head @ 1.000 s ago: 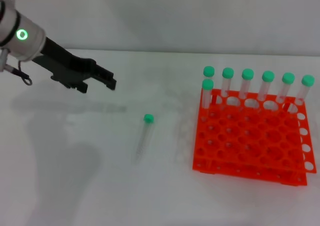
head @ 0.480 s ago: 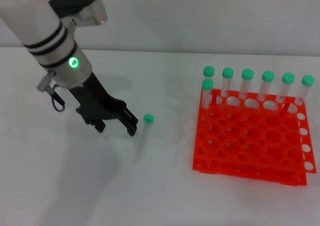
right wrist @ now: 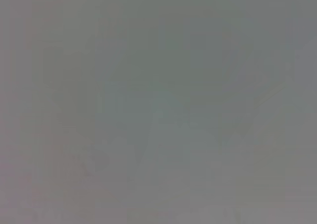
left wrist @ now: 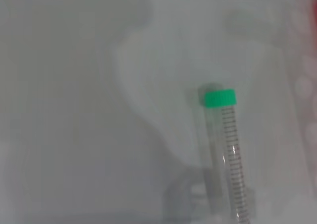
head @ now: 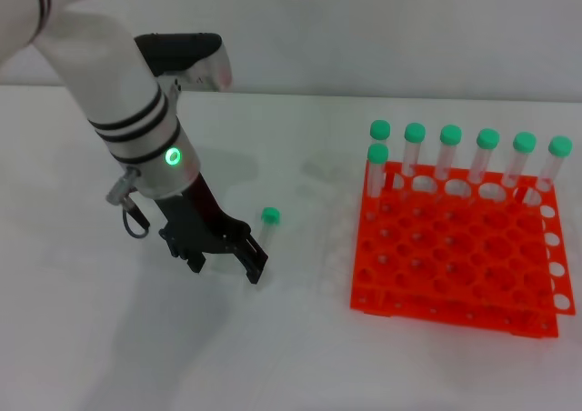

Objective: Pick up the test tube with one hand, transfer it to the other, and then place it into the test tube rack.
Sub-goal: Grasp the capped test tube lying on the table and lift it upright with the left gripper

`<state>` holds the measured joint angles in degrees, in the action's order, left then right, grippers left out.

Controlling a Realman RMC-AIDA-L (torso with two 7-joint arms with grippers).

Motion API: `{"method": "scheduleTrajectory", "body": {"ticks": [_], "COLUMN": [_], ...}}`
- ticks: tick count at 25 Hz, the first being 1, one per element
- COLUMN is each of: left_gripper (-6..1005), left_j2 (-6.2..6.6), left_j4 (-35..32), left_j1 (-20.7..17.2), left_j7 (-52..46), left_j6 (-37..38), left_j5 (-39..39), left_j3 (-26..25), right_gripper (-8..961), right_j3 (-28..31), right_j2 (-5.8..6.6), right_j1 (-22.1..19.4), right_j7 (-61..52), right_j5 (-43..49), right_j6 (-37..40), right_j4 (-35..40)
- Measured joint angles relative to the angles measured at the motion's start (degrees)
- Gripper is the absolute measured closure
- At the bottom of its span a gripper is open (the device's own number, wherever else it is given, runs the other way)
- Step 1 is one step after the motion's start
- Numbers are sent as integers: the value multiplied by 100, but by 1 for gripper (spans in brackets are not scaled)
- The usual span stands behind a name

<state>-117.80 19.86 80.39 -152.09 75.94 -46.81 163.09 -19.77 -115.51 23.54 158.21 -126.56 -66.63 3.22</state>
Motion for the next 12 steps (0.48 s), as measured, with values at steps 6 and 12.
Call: {"method": "scheduleTrajectory", "body": {"ticks": [6,12], "left_gripper": [232,271], "left_j2": [-54,-71], "left_j4": [-64,-244], "left_j1": [-8,-2], "left_j7": [-146,-184], "left_j6": [-301,-393], "left_j5": [-96,-103], "left_j3": [-4,-5], "right_gripper": [186,186], "right_j3": [0,-8], "right_j2": [-7,-6], "right_j1": [-28,-80], "right_j7": [-3,-1], "right_j5": [10,20], "right_j6": [-4,-3], "right_j4": [-5,-6]}}
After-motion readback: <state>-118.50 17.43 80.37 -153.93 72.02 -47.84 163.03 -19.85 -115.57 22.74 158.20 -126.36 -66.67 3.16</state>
